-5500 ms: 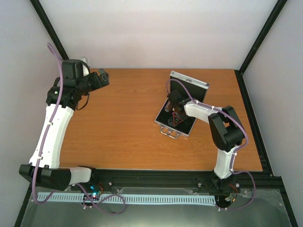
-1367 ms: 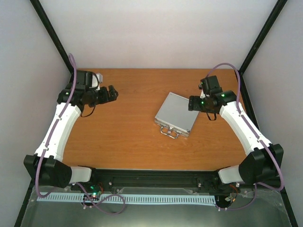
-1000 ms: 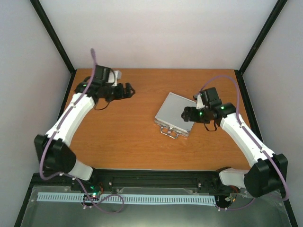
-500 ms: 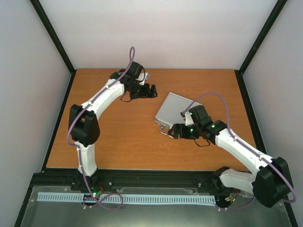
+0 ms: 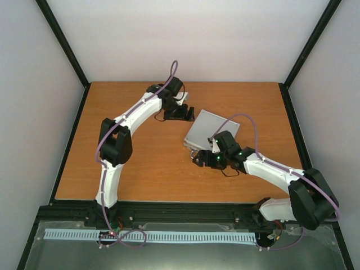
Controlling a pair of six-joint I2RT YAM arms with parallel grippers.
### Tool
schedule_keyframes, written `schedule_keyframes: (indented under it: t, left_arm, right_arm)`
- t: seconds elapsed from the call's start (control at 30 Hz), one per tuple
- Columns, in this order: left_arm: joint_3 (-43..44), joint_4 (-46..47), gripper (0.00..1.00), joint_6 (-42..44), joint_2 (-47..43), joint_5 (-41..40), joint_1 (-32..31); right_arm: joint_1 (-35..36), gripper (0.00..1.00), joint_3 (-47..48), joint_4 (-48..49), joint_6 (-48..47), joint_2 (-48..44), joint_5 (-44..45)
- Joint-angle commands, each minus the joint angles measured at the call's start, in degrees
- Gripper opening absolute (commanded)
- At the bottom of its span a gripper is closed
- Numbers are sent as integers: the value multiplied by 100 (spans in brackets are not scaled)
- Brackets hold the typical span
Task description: Pack up texas hold em set
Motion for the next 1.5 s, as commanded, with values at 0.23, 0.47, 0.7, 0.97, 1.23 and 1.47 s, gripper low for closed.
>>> schedule_keyframes:
  t: [0.23, 0.47, 0.7, 0.97, 1.23, 1.47]
  left_arm:
    - [462, -257, 100, 287, 151, 29, -381]
    - [336, -234, 100, 323, 366, 89, -532]
    - [61, -209, 100, 425, 418, -36, -528]
    - [-283, -142, 100, 433, 382, -88, -533]
    - [-491, -47, 100, 477, 241, -64, -533]
    - [-783, 83, 100, 497, 15, -52, -534]
  right_arm:
    - [74, 86, 187, 760, 46, 853, 128]
    - [87, 86, 231, 843, 21, 1061, 25]
    - [302, 86, 99, 959, 175, 1060, 151]
    - [408, 89, -603, 1677, 1028, 815, 506]
    - [457, 91, -812, 2323, 1533, 949, 452]
    - [505, 91, -683, 2780, 1810, 1313, 588]
